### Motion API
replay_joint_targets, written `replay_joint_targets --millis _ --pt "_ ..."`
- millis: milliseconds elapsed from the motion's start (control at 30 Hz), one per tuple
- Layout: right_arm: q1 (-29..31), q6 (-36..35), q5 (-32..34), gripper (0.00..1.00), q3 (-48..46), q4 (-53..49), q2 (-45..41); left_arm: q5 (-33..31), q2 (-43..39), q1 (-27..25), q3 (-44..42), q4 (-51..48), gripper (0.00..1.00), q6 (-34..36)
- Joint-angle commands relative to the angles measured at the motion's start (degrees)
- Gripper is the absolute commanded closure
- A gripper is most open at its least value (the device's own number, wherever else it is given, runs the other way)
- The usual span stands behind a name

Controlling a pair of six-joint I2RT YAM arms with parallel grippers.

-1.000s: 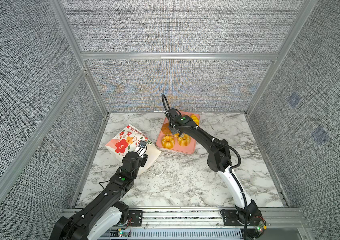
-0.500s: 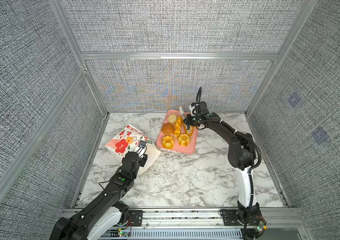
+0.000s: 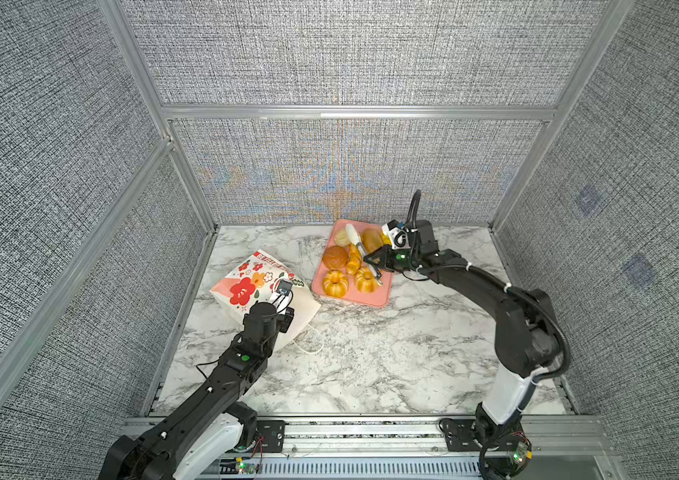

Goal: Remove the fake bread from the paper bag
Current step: 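Lift the right tongs up away from the tray, then reach the right tongs into the paper bag held by the left gripper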

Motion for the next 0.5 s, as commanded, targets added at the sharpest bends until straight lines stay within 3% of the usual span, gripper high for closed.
replay_joint_targets --millis 0,133,267,467 --pt "0.8 2.5 -4.0 1.0 -8.5 4.0 -7.8 0.2 -1.0 0.1 0.4 0.3 1.0 1.3" --pt "3.1 5.6 -4.2 0.99 -19.9 2.7 -19.0 1.9 -3.3 0.1 -1.1 1.7 1.0 4.6" --pt "10.0 10.6 -2.8 0.97 -28.1 1.5 -28.2 3.8 -6.1 0.2 -3.1 2.8 1.0 9.1" --pt "22.7 22.2 -0.4 0.96 -34.6 12.3 -31.6 6.9 -7.3 0.2 -4.2 2.6 1.0 10.8"
